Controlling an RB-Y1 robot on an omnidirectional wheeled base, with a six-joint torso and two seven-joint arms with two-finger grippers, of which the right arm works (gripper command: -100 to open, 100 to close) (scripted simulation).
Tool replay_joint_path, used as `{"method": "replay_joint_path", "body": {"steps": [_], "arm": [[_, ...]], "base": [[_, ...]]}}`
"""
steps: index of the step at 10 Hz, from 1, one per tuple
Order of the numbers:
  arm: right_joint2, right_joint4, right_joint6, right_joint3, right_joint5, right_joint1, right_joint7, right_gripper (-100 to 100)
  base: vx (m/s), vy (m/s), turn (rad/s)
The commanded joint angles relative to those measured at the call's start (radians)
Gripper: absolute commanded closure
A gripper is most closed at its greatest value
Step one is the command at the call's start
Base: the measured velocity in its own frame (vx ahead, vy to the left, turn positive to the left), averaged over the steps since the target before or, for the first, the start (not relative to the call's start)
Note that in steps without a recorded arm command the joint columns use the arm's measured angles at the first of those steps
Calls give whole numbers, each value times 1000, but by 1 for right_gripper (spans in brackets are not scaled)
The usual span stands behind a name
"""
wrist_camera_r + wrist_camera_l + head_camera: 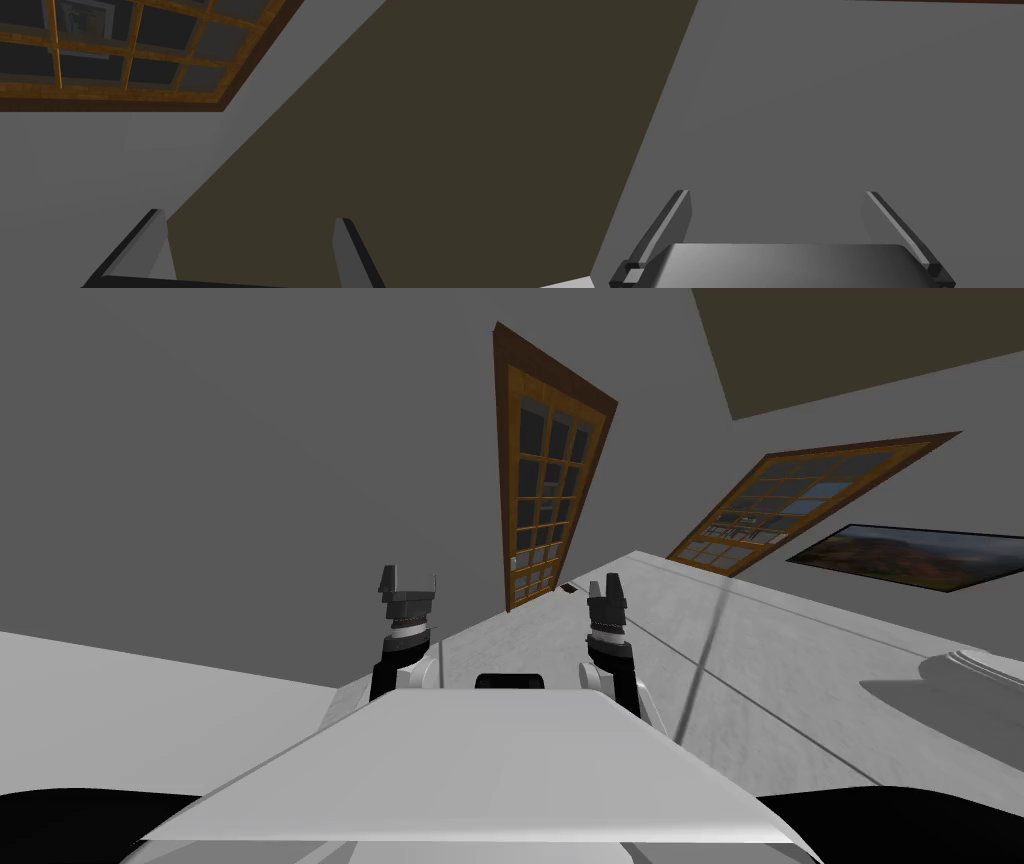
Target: Pull the door open
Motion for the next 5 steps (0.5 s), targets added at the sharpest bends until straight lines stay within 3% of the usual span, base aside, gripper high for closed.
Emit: {"method": "replay_joint_path", "body": {"steps": [1, 5], "arm": [[-9, 32, -9, -1, 6, -11, 23, -100], [-28, 113, -31, -5, 23, -39, 81, -100]], "base": [[64, 10, 45], [126, 3, 36]]}}
